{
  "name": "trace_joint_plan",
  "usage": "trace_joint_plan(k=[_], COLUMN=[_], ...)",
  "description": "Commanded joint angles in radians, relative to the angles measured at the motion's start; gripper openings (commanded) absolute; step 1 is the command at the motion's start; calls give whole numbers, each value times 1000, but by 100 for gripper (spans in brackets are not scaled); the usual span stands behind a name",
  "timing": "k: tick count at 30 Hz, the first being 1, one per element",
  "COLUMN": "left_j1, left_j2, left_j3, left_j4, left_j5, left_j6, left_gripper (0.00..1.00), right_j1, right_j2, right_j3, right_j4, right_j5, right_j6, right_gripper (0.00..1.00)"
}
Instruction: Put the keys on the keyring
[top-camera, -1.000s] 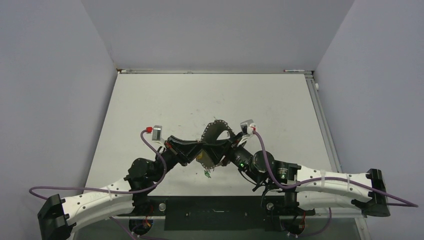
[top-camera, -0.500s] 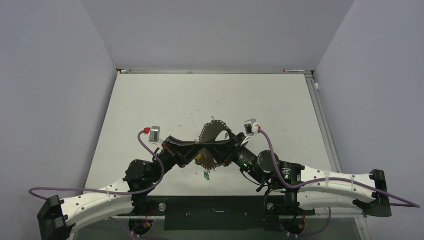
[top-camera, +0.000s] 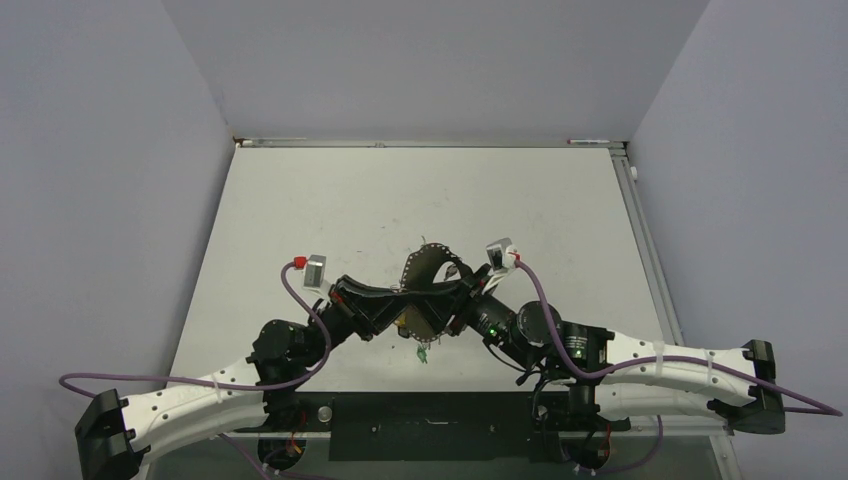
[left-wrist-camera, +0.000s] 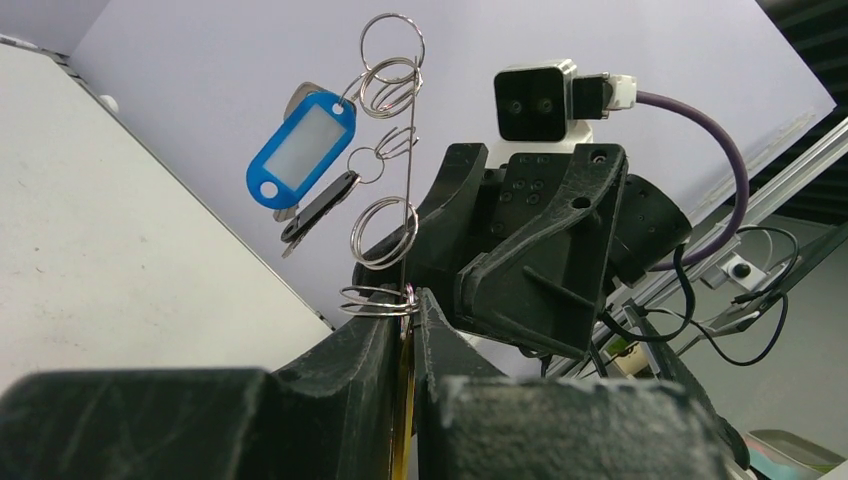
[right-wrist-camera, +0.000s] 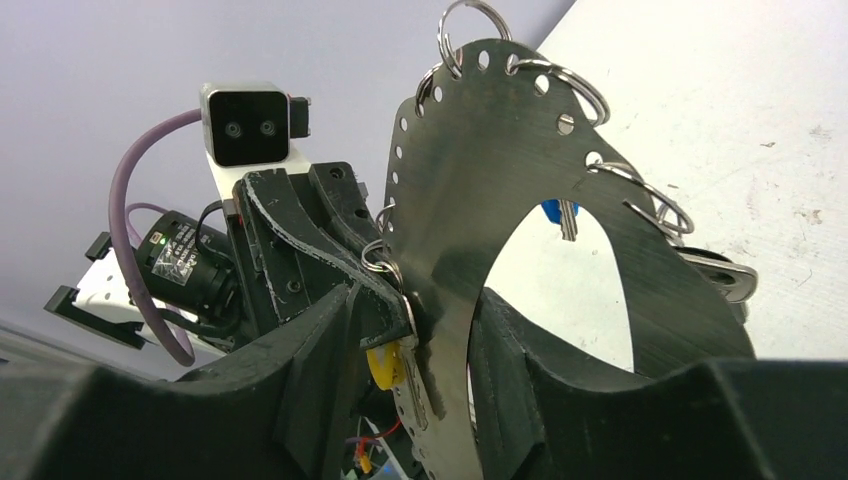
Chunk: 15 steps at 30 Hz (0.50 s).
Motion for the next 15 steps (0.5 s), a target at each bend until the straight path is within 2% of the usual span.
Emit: trace_joint_plan(k=[1,3,5,15], left_j1=[0,0,0,0], left_j2=[-22,-18,-9,37], left_j3=[12,9,0,-3], left_j4=[44,49,77,127], left_j5=[11,17,22,42], left_j6=[9,12,9,11], left_gripper=[0,0,0,0], right_j1=[-3,-3,-2,-3], right_j2=[-58,-73,-76,-39], right_j3=[40,22,16,36], right_j4=[36,67,89,89], right_j5=[32,35,40,62], right_j6=[-57,-52,-50,-45], right_gripper=[44,48,48,19])
